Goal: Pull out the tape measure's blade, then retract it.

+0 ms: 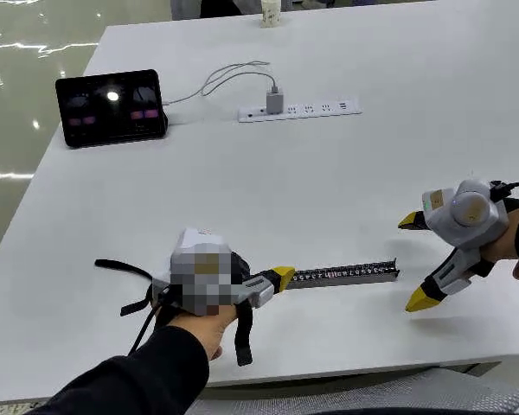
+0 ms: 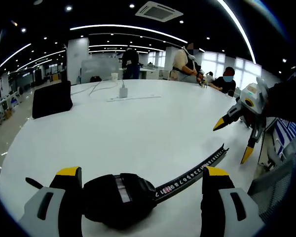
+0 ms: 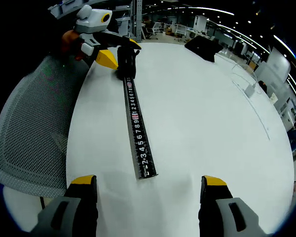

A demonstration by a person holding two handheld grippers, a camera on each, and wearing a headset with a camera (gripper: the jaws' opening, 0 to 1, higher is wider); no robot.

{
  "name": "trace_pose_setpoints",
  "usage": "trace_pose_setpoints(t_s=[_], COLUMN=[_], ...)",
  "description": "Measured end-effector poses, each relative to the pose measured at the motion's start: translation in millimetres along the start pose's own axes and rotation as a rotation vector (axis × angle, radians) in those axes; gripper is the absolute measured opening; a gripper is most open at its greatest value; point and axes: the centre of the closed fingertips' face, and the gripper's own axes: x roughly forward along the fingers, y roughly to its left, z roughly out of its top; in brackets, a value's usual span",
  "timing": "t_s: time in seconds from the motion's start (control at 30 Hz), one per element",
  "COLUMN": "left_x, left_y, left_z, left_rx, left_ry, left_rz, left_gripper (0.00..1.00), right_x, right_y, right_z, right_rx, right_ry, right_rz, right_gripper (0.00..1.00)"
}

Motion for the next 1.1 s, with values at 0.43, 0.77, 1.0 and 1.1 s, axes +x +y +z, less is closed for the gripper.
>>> trace_pose_setpoints(t_s=[0.43,0.77,1.0,1.1], left_x=[4.6,5.7,5.7,5.0], left_y=[15.2,13.0,15.2,18.6], left_z=[-3.0,-16.5,-14.5,-14.0], left_rx=[-0.032,-0.041,-0.027,-0.013], left_ry=[-0.071,-0.073,-0.101,-0.104], left_rz=[0.078,0.087,0.095,0.111], left_gripper=[0.99,0.99,0.99,0.99], right_x=[4.9,7.2,11.5,12.3], right_y=[3.2,5.3,6.3,6.7], right_z=[-1.5,2.1,1.0,1.4], right_rx=[-0.073,-0.121,-0.141,-0.148], right_ry=[0.034,0.054,0.070,0.070], right_rz=[0.055,0.084,0.098,0.098], right_gripper=[0.61,0.42,0.33,0.29])
